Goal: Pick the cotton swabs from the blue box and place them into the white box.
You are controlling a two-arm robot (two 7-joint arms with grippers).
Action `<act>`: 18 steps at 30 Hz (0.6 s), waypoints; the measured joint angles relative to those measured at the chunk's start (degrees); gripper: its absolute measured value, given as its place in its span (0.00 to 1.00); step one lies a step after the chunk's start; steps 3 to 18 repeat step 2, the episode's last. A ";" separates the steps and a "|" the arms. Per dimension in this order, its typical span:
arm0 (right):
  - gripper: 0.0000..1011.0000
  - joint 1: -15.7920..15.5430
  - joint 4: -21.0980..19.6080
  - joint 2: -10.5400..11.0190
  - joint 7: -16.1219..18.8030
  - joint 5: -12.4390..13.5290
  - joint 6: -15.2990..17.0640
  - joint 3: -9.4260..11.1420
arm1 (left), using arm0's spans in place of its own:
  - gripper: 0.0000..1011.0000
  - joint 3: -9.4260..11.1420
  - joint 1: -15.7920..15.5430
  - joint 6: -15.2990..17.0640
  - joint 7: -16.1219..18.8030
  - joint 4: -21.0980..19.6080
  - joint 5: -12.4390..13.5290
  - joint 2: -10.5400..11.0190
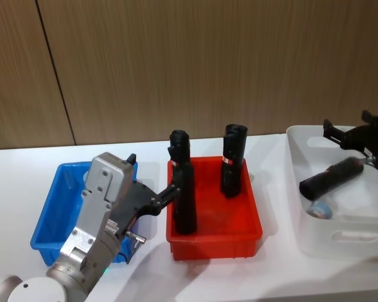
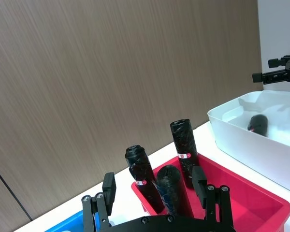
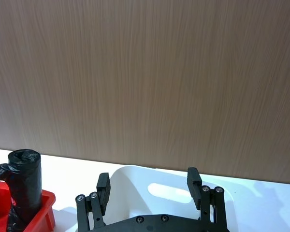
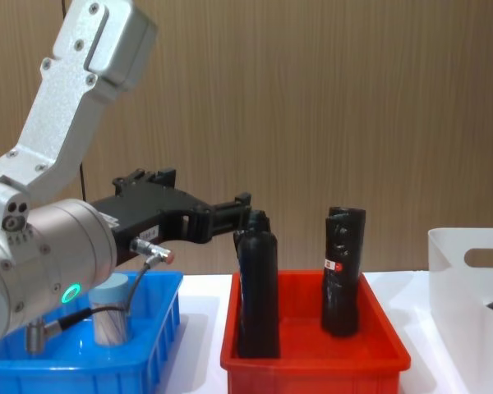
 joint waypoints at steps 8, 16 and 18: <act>0.99 -0.10 -0.15 0.04 0.07 0.16 -0.04 0.05 | 0.99 0.00 0.00 0.00 0.00 0.00 0.00 0.00; 0.99 -0.10 -0.15 0.04 0.07 0.16 -0.04 0.05 | 0.99 0.00 0.00 0.00 0.00 0.00 0.00 0.00; 0.99 -0.10 -0.15 0.04 0.07 0.16 -0.04 0.05 | 0.99 0.00 0.00 0.00 0.00 0.00 0.00 0.00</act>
